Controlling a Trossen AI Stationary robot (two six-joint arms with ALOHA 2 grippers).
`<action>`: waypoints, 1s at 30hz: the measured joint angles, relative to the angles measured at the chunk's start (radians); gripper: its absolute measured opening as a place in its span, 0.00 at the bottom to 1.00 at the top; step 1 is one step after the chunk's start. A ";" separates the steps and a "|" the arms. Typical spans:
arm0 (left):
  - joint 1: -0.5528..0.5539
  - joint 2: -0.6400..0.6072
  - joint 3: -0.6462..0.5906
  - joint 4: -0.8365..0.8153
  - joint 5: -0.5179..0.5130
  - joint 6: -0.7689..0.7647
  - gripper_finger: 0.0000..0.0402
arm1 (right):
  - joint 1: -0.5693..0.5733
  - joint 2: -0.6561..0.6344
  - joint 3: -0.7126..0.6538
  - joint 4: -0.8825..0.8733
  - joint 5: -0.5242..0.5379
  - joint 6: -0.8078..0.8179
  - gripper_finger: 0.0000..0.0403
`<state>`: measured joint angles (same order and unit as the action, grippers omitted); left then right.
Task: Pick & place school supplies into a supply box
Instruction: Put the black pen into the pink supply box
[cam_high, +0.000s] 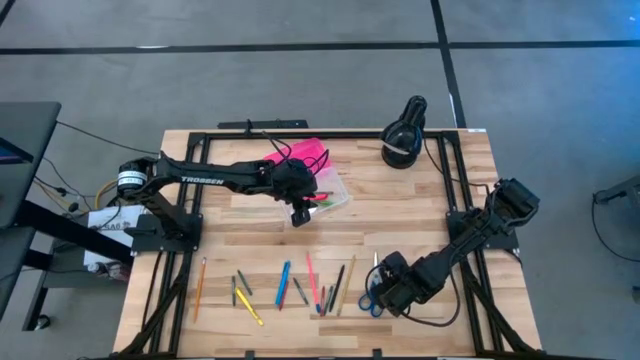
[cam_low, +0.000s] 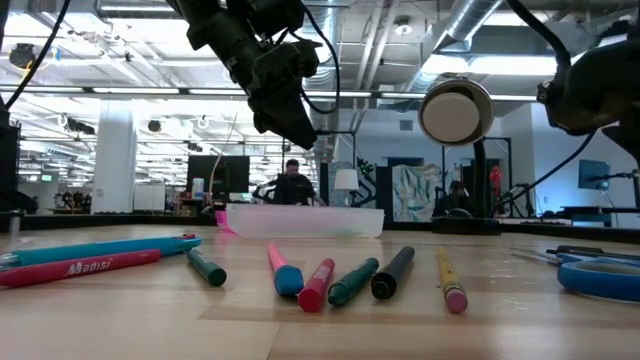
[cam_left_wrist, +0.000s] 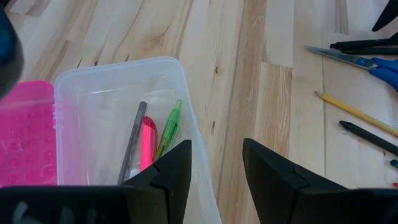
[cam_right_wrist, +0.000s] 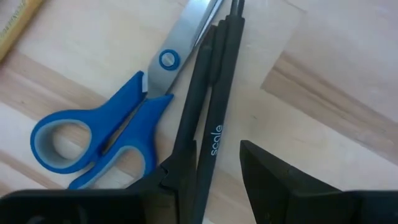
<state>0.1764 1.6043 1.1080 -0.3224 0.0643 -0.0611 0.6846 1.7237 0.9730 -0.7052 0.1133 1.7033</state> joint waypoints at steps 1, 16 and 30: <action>0.000 0.000 0.000 0.000 0.000 0.000 0.35 | 0.000 0.000 0.000 -0.001 -0.001 -0.001 0.29; 0.000 0.000 0.000 -0.003 0.000 -0.004 0.35 | 0.006 0.071 0.004 0.002 -0.061 0.018 0.29; 0.000 0.000 0.000 -0.005 0.010 -0.040 0.35 | -0.026 0.072 0.005 -0.066 -0.145 0.044 0.13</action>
<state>0.1764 1.6043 1.1080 -0.3278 0.0744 -0.1013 0.6586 1.7954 0.9779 -0.7708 -0.0321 1.7471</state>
